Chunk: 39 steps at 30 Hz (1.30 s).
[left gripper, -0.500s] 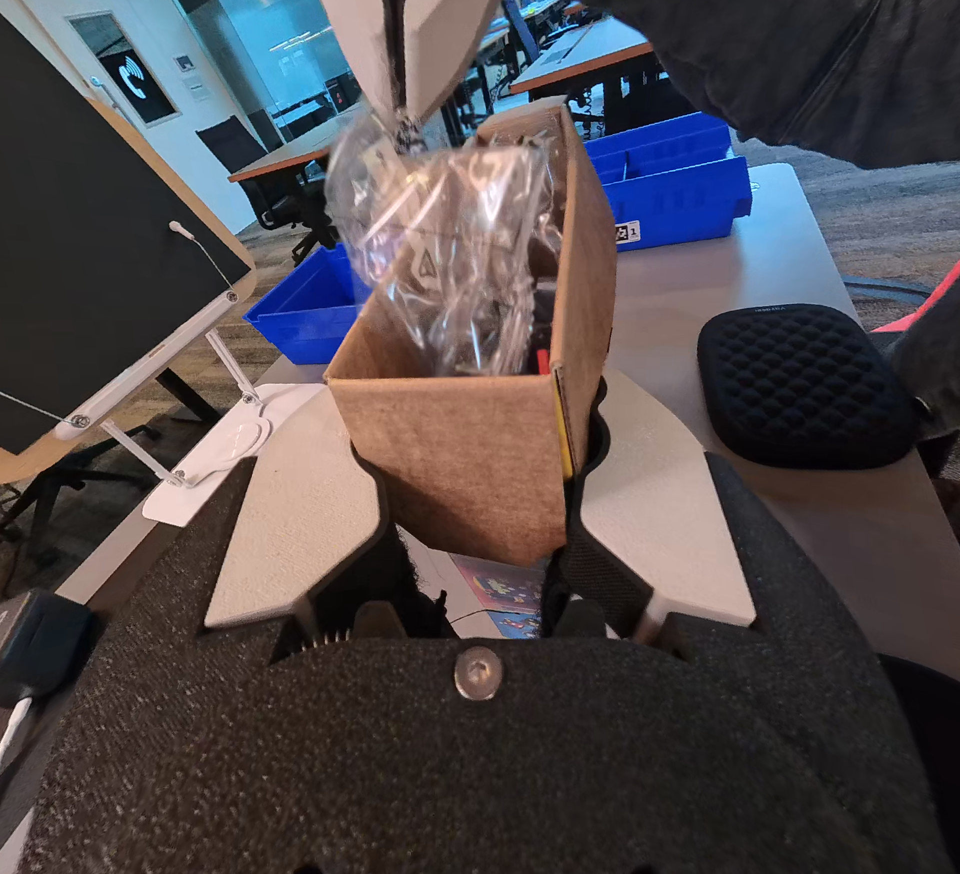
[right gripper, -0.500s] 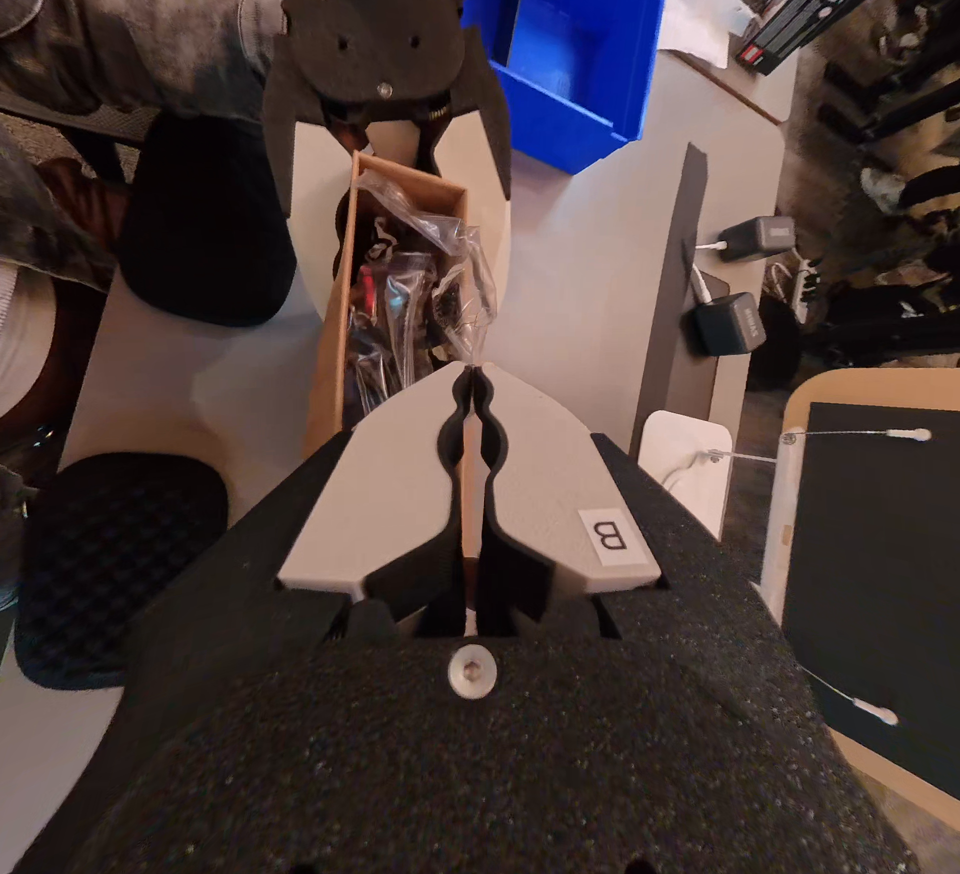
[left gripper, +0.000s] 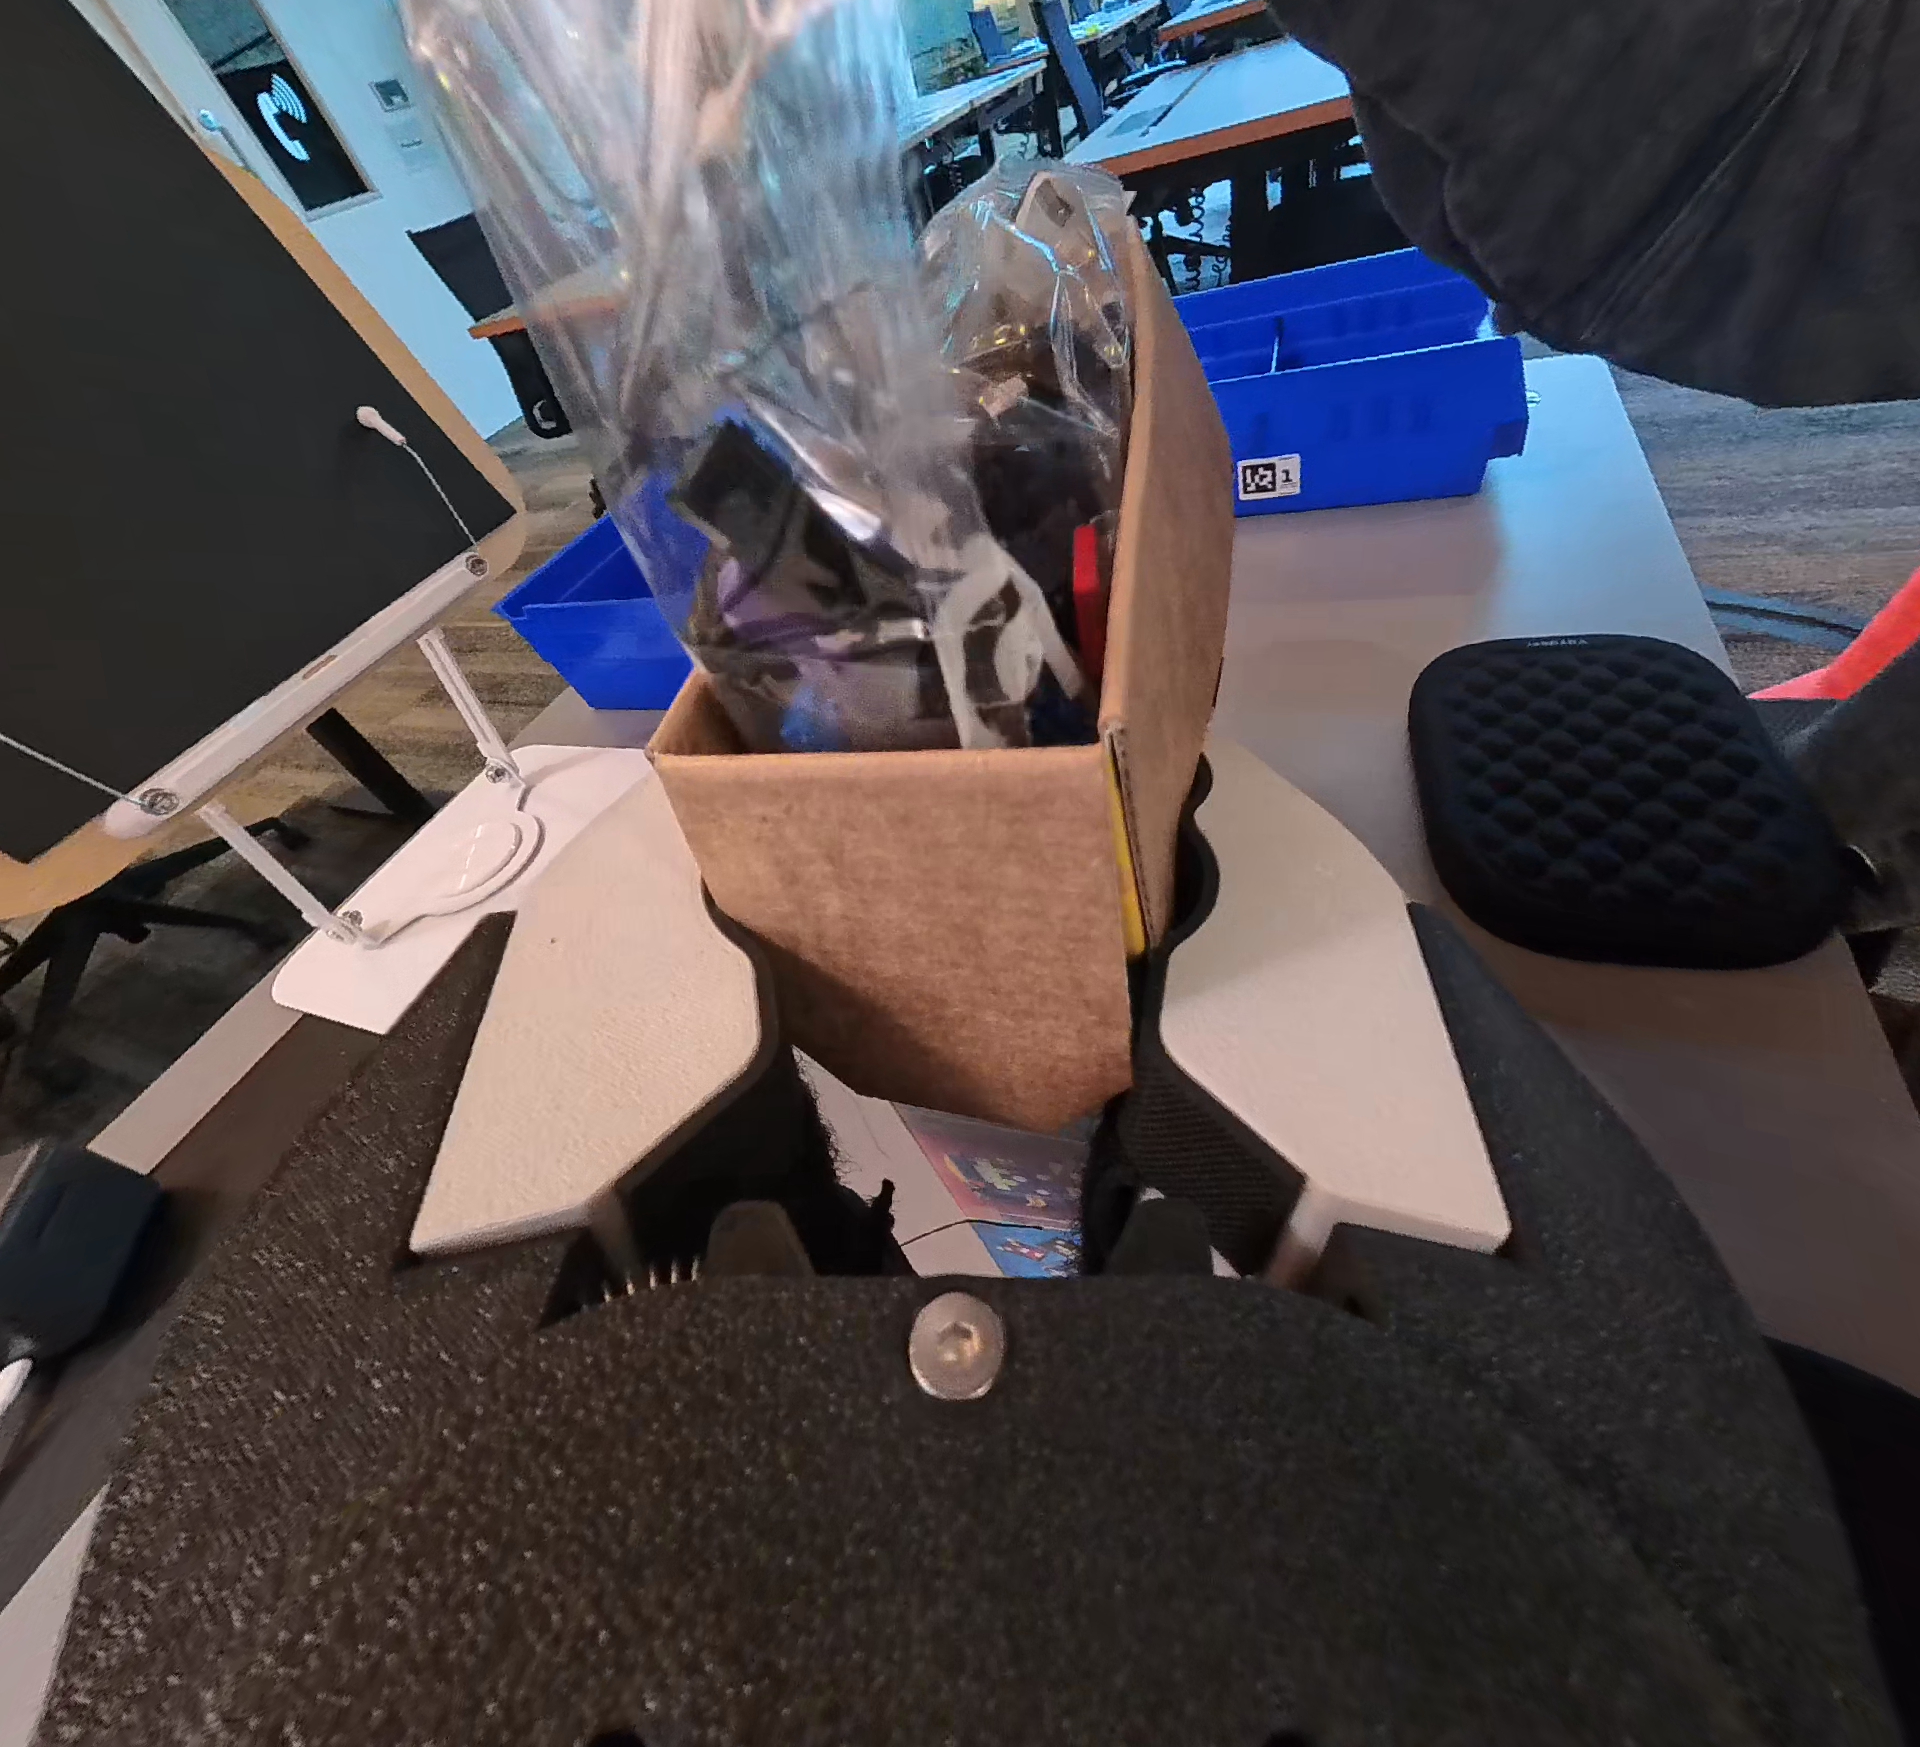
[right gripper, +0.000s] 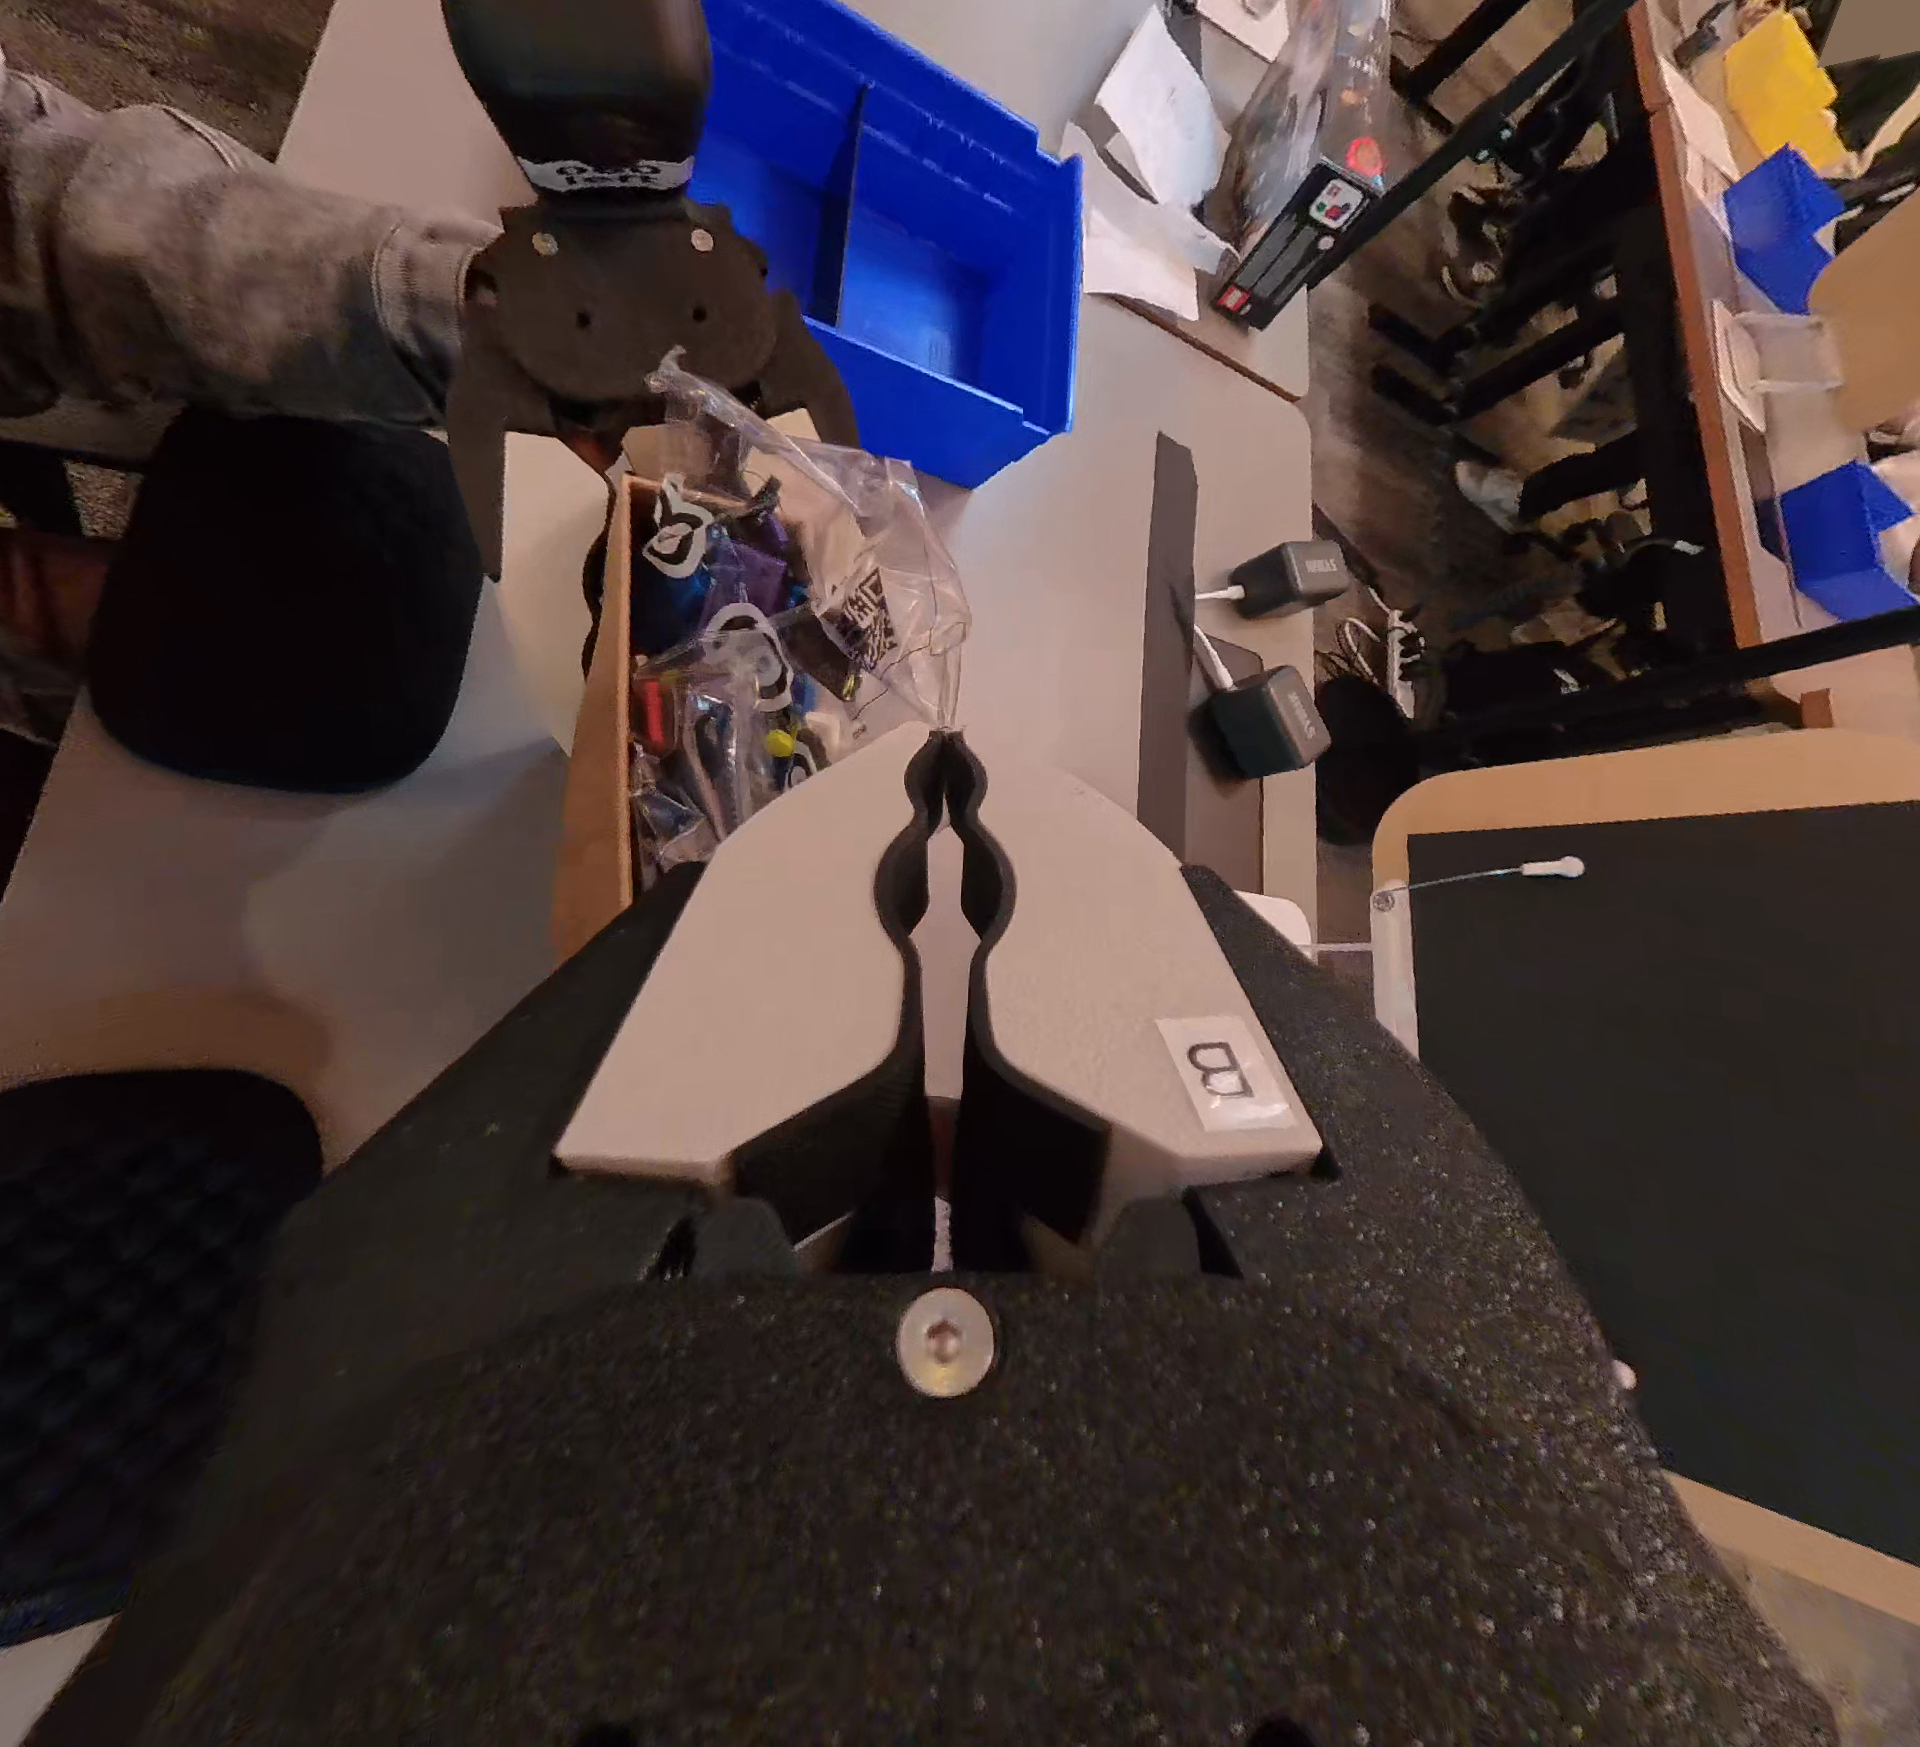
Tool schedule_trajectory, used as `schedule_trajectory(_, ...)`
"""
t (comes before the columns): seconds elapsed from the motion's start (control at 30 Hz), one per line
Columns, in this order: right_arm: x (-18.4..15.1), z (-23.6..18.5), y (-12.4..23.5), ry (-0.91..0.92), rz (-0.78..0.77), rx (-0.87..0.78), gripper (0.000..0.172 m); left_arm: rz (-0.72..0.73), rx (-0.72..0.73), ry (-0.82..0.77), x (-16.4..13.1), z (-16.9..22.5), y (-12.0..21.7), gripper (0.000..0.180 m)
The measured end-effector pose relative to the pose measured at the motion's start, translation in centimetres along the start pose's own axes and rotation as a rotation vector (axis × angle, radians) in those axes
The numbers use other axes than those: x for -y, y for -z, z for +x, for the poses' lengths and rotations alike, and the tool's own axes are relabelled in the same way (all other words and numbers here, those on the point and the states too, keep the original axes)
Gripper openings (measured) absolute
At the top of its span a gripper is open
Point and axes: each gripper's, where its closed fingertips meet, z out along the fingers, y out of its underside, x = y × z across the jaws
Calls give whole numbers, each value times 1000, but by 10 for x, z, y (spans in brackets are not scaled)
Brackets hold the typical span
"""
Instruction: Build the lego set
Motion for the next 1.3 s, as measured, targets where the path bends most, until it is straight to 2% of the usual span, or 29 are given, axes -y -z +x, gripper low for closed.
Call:
schedule_trajectory(0.57,28,40,40,-95,212,-173,0,3,12,19,-1,-4,0,78)
schedule_trajectory(0.67,29,46,42,-83,189,-196,0,3,13,21,-1,-4,0,78)
schedule_trajectory(0.93,44,67,80,-101,291,-318,0,6,20,27,-2,-7,2,78)
schedule_trajectory(1.03,35,72,104,-126,296,-390,0,-2,23,16,-4,-10,11,77)
schedule_trajectory(1.13,8,70,128,-180,238,-466,0,-13,54,12,-9,-16,28,78)
schedule_trajectory(1.23,-30,47,141,-253,176,-491,0,-26,113,14,-14,-23,47,78)
schedule_trajectory(1.3,-58,22,136,-313,144,-475,0,-37,154,9,-16,-27,58,77)
